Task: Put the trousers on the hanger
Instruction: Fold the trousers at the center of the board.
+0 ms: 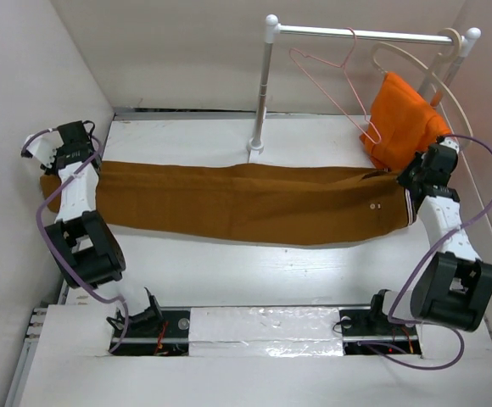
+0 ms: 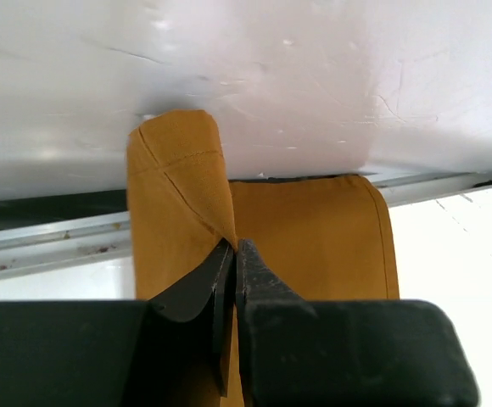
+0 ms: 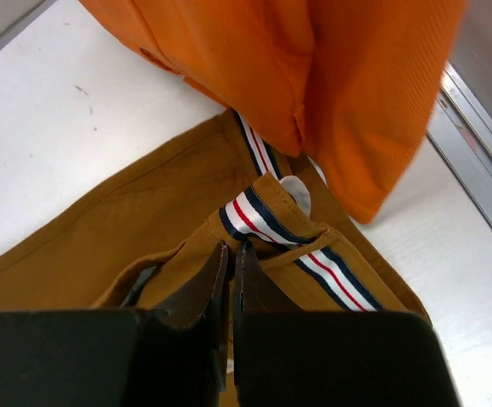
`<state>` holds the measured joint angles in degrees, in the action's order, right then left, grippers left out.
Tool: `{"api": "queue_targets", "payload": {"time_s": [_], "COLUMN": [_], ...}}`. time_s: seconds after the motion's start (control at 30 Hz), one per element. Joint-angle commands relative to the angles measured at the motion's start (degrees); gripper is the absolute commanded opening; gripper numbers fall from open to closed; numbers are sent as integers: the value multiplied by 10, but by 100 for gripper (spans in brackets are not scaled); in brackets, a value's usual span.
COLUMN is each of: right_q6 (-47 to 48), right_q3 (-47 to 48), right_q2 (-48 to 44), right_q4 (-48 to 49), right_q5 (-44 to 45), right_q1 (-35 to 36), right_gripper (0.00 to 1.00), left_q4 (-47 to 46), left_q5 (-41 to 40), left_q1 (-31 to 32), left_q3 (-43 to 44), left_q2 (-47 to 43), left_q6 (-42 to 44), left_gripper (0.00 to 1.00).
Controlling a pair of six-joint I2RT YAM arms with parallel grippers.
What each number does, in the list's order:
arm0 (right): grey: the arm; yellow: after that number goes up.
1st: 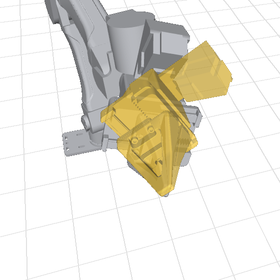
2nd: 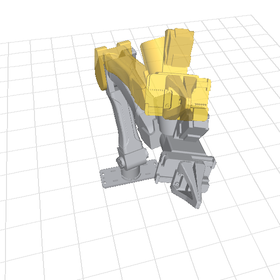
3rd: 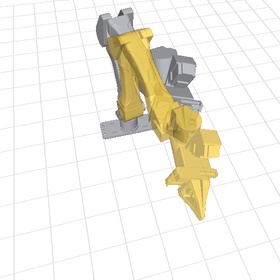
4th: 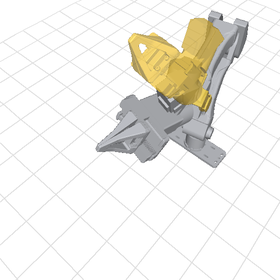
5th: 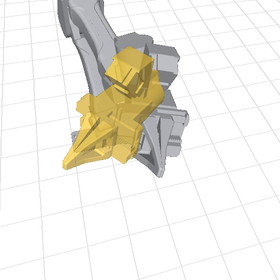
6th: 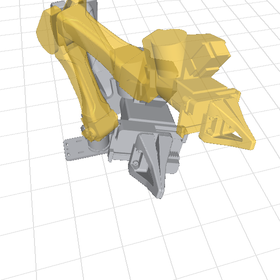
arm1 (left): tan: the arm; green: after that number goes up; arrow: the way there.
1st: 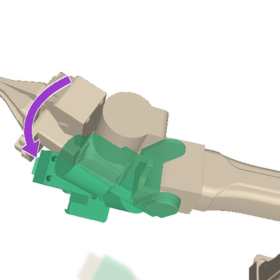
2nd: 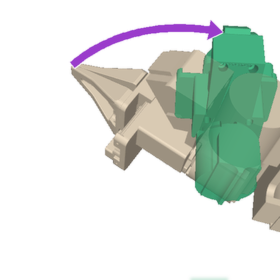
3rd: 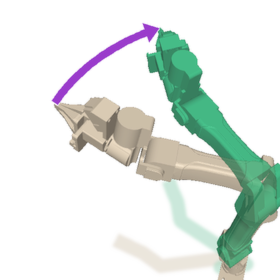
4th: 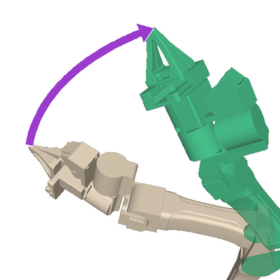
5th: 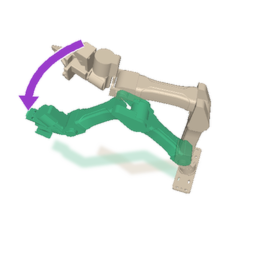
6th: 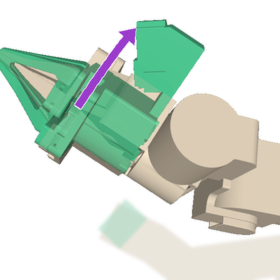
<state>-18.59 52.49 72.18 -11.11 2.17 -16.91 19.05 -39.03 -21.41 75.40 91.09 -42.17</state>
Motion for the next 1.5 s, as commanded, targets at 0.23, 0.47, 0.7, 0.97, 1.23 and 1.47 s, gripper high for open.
{"api": "queue_targets", "payload": {"time_s": [0.23,0.47,0.7,0.97,1.23,1.47], "right_q6": [28,32,44,51,60,60], "right_q3": [146,196,230,222,139,-33], "right_q2": [131,214,275,276,148,-33], "right_q4": [93,105,91,93,98,130], "right_q5": [13,14,19,10,28,16], "right_q1": [-6,-1,26,43,61,56], "right_gripper": [0,0,2,47,78,71], "left_q4": [-22,-45,-24,-42,-52,-47], "left_q5": [-36,-44,-22,3,4,28], "left_q1": [10,24,30,40,40,45], "left_q3": [106,176,258,280,197,105], "left_q2": [114,171,268,292,234,155], "left_q6": [39,68,95,137,130,97], "left_gripper": [0,0,1,44,70,75]}}
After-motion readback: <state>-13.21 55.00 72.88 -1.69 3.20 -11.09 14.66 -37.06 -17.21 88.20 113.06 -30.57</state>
